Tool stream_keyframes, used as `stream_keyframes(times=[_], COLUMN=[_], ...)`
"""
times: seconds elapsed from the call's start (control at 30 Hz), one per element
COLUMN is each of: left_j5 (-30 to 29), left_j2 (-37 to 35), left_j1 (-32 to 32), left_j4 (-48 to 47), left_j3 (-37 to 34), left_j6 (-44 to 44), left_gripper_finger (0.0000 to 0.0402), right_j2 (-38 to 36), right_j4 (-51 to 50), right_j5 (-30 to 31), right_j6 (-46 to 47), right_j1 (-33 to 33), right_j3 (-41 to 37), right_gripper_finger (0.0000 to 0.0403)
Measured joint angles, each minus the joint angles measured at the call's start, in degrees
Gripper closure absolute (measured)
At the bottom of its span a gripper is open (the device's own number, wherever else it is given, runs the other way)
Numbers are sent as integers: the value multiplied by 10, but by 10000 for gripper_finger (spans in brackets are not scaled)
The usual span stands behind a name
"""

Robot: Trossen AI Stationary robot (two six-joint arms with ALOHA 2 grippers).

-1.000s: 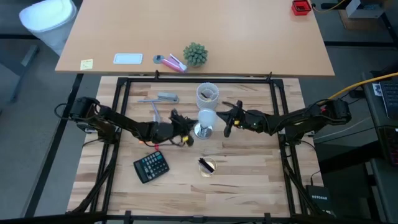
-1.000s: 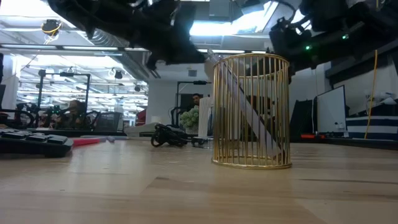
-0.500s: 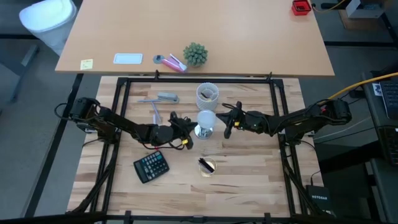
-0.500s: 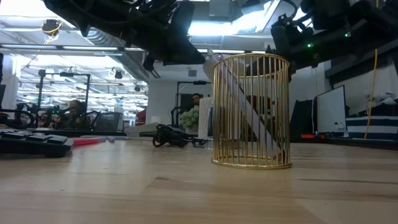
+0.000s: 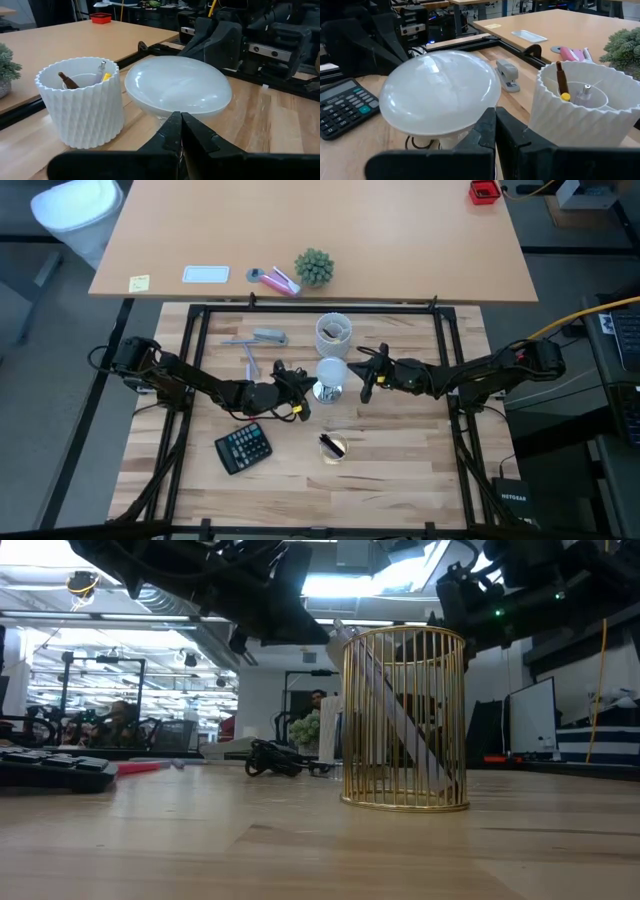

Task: Screw lightbulb
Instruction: Remove the lightbulb from the lamp

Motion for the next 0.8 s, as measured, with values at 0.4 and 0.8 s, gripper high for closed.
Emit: stream_keyframes(times=[0.4,0.8], left_j5=[0,-42], left_j2=[0,-6], left_j1=[-27,-41], left_j4=[-2,17], left_j3=[-1,-1], left_j6=[42,68], left_gripper_finger=[399,399], right_j2=[0,-14], right_j4=[-5,-5], right_j5=[-4,-42], right_j6=[-3,-4], right_j1=[1,1], right_j3=[0,0], right_gripper_finger=[398,398])
